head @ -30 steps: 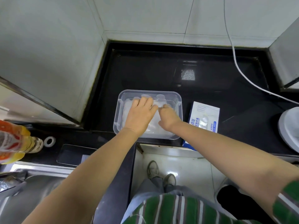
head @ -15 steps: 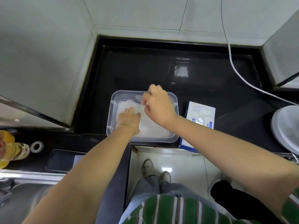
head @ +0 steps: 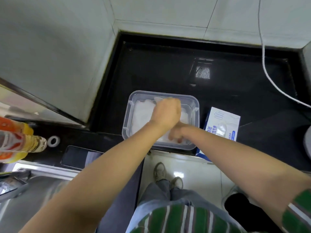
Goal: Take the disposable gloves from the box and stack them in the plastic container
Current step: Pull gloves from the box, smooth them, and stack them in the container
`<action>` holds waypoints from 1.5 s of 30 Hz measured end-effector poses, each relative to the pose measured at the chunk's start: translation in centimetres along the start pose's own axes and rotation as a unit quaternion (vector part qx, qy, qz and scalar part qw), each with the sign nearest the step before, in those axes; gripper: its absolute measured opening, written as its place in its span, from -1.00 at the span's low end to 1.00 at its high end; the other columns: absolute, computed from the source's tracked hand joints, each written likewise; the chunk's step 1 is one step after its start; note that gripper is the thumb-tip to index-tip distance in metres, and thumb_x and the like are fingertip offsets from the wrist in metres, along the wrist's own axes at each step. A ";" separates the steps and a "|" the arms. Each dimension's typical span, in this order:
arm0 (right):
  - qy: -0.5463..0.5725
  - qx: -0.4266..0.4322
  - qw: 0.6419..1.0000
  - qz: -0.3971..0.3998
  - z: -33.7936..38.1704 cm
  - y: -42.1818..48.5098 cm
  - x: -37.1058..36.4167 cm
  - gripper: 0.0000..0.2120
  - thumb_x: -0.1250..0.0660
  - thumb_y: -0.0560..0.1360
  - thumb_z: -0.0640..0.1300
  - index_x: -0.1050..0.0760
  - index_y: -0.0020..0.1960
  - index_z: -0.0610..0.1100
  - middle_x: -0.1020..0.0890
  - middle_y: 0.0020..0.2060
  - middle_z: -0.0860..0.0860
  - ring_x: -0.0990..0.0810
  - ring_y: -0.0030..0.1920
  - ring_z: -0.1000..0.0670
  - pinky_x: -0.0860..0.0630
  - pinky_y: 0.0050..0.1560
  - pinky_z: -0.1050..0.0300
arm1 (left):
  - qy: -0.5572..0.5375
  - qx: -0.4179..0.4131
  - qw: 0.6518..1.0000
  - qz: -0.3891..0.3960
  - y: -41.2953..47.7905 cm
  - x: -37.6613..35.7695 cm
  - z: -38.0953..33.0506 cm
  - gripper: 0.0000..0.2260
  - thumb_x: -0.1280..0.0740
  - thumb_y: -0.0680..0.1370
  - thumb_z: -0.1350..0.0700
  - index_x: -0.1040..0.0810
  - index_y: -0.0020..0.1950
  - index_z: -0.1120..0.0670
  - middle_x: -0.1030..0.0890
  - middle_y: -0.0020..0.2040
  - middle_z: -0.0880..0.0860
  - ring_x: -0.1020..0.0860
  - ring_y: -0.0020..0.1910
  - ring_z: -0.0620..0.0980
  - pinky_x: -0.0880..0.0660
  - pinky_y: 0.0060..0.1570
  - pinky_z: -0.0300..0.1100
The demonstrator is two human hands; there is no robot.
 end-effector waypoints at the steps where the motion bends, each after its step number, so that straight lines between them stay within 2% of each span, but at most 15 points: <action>1: -0.002 -0.003 1.000 0.003 -0.1 0.0 -0.1 -0.52 -0.27 0.59 -0.25 -0.26 0.48 -0.19 -0.37 0.38 -0.18 -0.55 -0.10 -0.12 -0.52 -0.31 0.13 | -0.023 0.061 0.993 0.100 0.1 -3.0 1.3 -0.86 -0.20 0.56 0.26 -0.56 -0.02 0.18 -0.63 0.01 0.19 -0.59 -0.04 0.19 -0.35 -0.24 -0.13; 3: 0.022 0.007 1.000 0.010 -0.2 0.4 -0.2 -0.42 -0.31 0.56 -0.30 -0.22 0.52 -0.08 -0.31 0.37 -0.15 -0.58 -0.04 -0.15 -0.59 -0.22 0.07 | -0.079 0.186 0.953 0.225 -1.1 -7.7 5.2 -0.80 -0.18 0.60 0.24 -0.46 0.19 0.21 -0.61 0.13 0.23 -0.62 0.00 0.17 -0.47 -0.24 -0.15; 6: 0.074 0.016 0.997 0.008 -0.5 0.7 0.1 -0.12 -0.32 0.51 -0.36 0.07 0.60 0.16 -0.14 0.44 -0.09 -0.53 0.11 -0.25 -0.65 -0.09 -0.02 | -0.145 0.296 0.911 0.246 -3.3 -9.9 10.6 -0.51 -0.14 0.63 0.12 -0.11 0.54 0.12 -0.46 0.30 0.24 -0.56 0.12 0.17 -0.57 0.03 0.00; 10: 0.110 -0.013 0.993 -0.026 -1.2 1.3 0.3 -0.07 -0.30 0.48 -0.40 0.12 0.57 0.20 -0.10 0.44 -0.11 -0.53 0.05 -0.27 -0.66 -0.16 -0.02 | -0.123 0.284 0.930 0.197 -3.3 -9.6 13.5 -0.44 -0.28 0.58 0.04 -0.09 0.51 0.00 -0.35 0.34 0.20 -0.44 0.20 0.18 -0.47 -0.04 -0.07; 14: 0.110 -0.031 0.993 -0.032 -1.2 2.0 -0.2 -0.04 -0.34 0.46 -0.38 0.15 0.55 0.22 -0.08 0.43 -0.11 -0.51 -0.06 -0.21 -0.63 -0.22 0.00 | -0.080 0.275 0.926 0.248 -3.8 -10.8 13.1 -0.18 -0.45 0.49 -0.01 0.04 0.55 -0.05 -0.12 0.50 0.23 -0.29 0.41 0.26 -0.38 0.27 0.05; 17: 0.098 -0.037 0.994 -0.002 -1.1 1.8 -0.2 -0.01 -0.39 0.47 -0.27 0.22 0.57 0.19 -0.05 0.46 -0.12 -0.50 0.10 -0.27 -0.65 -0.06 -0.07 | -0.051 0.258 0.925 0.273 -3.7 -10.8 12.7 -0.13 -0.46 0.48 -0.03 0.09 0.57 -0.06 0.01 0.54 0.22 -0.23 0.45 0.27 -0.36 0.29 0.05; 19: 0.080 -0.025 0.996 0.020 -0.7 1.4 0.1 -0.05 -0.41 0.50 -0.16 0.21 0.60 0.09 -0.06 0.49 -0.14 -0.48 0.22 -0.29 -0.63 0.06 -0.11 | -0.023 0.235 0.929 0.285 -3.8 -10.5 12.4 -0.16 -0.44 0.50 -0.03 0.06 0.58 -0.04 -0.02 0.52 0.20 -0.26 0.43 0.23 -0.37 0.26 0.01; 21: 0.085 0.006 0.996 0.010 0.3 0.5 1.3 -0.25 -0.38 0.54 -0.12 -0.03 0.59 -0.06 -0.23 0.45 -0.14 -0.52 0.21 -0.25 -0.63 0.09 -0.07 | 0.023 0.205 0.943 0.260 -3.6 -9.5 11.7 -0.34 -0.35 0.56 -0.02 -0.11 0.56 0.01 -0.21 0.48 0.18 -0.39 0.33 0.19 -0.43 0.16 -0.03; 23: 0.139 0.061 0.986 -0.065 1.2 -0.7 4.1 -0.55 -0.33 0.58 -0.16 -0.35 0.45 -0.13 -0.45 0.30 -0.11 -0.58 0.11 -0.15 -0.63 0.07 0.02 | 0.082 0.175 0.964 0.184 -3.1 -7.2 10.5 -0.62 -0.26 0.60 0.01 -0.38 0.40 0.07 -0.47 0.29 0.13 -0.51 0.15 0.11 -0.45 -0.04 -0.12; 27: 0.274 0.166 0.902 -0.288 0.0 -6.0 11.3 -0.86 -0.29 0.58 -0.21 -0.63 0.03 -0.16 -0.59 -0.26 0.07 -0.57 -0.25 0.05 -0.61 -0.10 0.07 | 0.093 0.111 0.988 0.045 -2.4 -3.4 6.2 -0.80 -0.23 0.61 0.08 -0.56 0.15 0.09 -0.57 0.09 0.12 -0.55 0.00 0.10 -0.46 -0.12 -0.12; 30: 0.252 0.122 0.878 -0.389 -5.0 -8.6 13.2 -0.84 -0.27 0.54 -0.19 -0.64 -0.08 -0.16 -0.58 -0.35 0.07 -0.53 -0.31 0.06 -0.48 -0.17 0.15 | -0.022 0.055 0.998 -0.022 -2.4 -2.1 2.3 -0.83 -0.25 0.61 0.08 -0.56 0.13 0.09 -0.58 -0.06 0.06 -0.55 -0.14 0.01 -0.47 -0.15 -0.23; 34: 0.168 -0.033 0.918 -0.358 -13.0 -8.7 10.2 -0.84 -0.22 0.54 -0.19 -0.56 -0.14 -0.13 -0.65 -0.16 -0.10 -0.61 -0.12 -0.15 -0.49 -0.16 0.09 | -0.135 0.022 0.990 -0.025 -2.6 -2.4 -2.5 -0.86 -0.23 0.63 0.08 -0.56 0.09 0.07 -0.54 -0.24 -0.01 -0.51 -0.28 -0.05 -0.44 -0.27 -0.28; 39: 0.047 -0.108 0.955 -0.272 -17.8 -7.2 4.5 -0.68 -0.17 0.58 -0.12 -0.40 0.31 -0.17 -0.42 0.25 -0.17 -0.51 0.00 -0.17 -0.44 -0.06 0.02 | -0.171 -0.030 0.985 -0.021 -3.6 -4.2 -7.8 -0.93 -0.26 0.61 0.11 -0.52 0.05 0.02 -0.52 -0.32 -0.04 -0.57 -0.24 0.04 -0.58 -0.10 -0.03; 43: 0.055 -0.129 0.938 -0.317 -18.2 -7.0 3.4 -0.70 -0.15 0.61 -0.16 -0.44 0.28 -0.25 -0.44 -0.12 -0.06 -0.46 -0.23 -0.09 -0.36 -0.23 0.09 | -0.177 -0.073 0.980 0.053 -4.3 -7.1 -11.3 -0.87 -0.25 0.60 0.15 -0.48 0.14 0.05 -0.50 -0.33 -0.01 -0.50 -0.26 0.03 -0.52 -0.15 -0.07; 45: 0.044 -0.120 0.938 -0.324 -17.8 -7.6 3.3 -0.81 -0.19 0.58 -0.24 -0.47 0.16 -0.25 -0.42 -0.13 -0.06 -0.48 -0.23 -0.10 -0.35 -0.25 0.10 | -0.157 -0.064 0.980 0.109 -4.6 -9.2 -12.1 -0.79 -0.22 0.60 0.16 -0.41 0.24 0.10 -0.57 -0.15 0.09 -0.54 -0.13 0.10 -0.52 -0.07 -0.03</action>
Point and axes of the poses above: each hand's wrist, its own y-axis towards the middle knuckle, its own x-axis out of the back of the hand, z = x × y, the point moved 10 cm from there along y, towards the middle knuckle
